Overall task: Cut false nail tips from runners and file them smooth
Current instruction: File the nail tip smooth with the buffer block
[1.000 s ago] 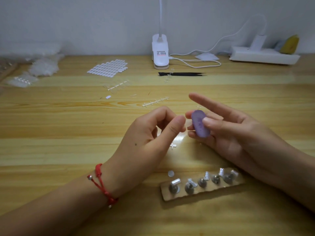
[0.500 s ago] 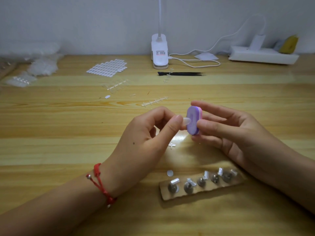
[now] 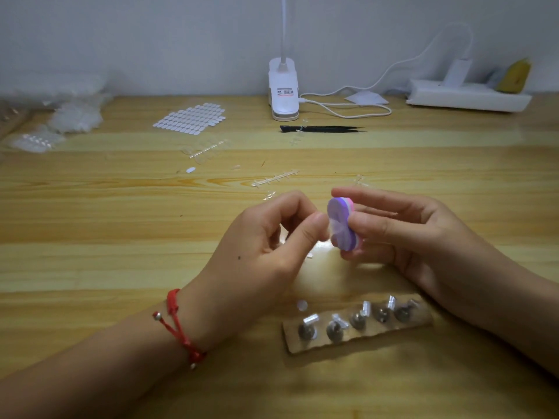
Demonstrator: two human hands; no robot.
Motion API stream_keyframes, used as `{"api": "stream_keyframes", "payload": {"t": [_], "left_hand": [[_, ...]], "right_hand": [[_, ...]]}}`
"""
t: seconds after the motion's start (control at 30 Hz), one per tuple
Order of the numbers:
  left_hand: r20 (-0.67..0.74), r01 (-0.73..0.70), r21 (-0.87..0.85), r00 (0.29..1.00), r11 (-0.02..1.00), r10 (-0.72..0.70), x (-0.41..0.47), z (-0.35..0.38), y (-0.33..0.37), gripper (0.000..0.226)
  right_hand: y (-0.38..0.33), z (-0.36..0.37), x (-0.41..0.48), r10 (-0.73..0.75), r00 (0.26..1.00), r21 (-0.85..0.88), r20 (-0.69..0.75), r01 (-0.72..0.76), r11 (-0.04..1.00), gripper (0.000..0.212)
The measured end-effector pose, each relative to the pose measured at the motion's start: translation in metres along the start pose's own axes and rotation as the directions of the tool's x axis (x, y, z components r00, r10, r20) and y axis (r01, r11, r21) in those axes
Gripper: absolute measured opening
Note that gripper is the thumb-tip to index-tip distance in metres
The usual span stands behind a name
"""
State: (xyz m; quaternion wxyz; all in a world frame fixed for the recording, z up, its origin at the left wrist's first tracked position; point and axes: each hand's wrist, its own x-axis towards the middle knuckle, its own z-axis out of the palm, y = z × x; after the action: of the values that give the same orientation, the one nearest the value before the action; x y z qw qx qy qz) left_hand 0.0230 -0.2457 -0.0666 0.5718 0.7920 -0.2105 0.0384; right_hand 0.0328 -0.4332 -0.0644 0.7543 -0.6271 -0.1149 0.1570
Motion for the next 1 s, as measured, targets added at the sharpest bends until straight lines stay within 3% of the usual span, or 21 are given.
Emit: {"api": "stream_keyframes", "payload": {"t": [0.13,0.4,0.53,0.7,0.9,1.0], "left_hand": [[0.011,0.012,-0.013,1.000,1.000,-0.012,0.0000,0.0001,0.0006,0.020],[0.035,-0.035,0.050,0.999,0.998,0.033,-0.0002,0.0024,0.0027,0.021],[-0.052,-0.035,0.092,0.998,0.995,0.040,0.0033,-0.0024,-0.0006,0.021],[-0.005,-0.072,0.116,0.997,0.991,0.073,0.0028,-0.0017,-0.0006,0.020],[0.039,-0.056,0.067,0.998,0.996,0.053,0.0019,0.0004,0.0017,0.021],[-0.009,-0.025,0.050,1.000,0.998,0.026,0.0031,-0.0009,0.0020,0.022]], "right_hand": [[-0.0022,0.0021,-0.0024,0.025,1.000,-0.057,0.016,-0.024,0.998,0.034],[-0.0044,0.0045,-0.0016,0.043,0.999,-0.010,0.030,-0.042,0.999,0.029],[-0.0042,0.0034,-0.0004,0.043,0.999,0.014,0.020,-0.044,0.999,0.028],[-0.0039,0.0039,-0.0003,0.034,0.999,0.015,0.026,-0.035,0.999,0.031],[-0.0040,0.0039,-0.0005,0.041,0.999,0.019,0.016,-0.042,0.999,0.031],[-0.0039,0.0034,-0.0002,0.038,0.999,0.026,0.011,-0.038,0.999,0.032]]}}
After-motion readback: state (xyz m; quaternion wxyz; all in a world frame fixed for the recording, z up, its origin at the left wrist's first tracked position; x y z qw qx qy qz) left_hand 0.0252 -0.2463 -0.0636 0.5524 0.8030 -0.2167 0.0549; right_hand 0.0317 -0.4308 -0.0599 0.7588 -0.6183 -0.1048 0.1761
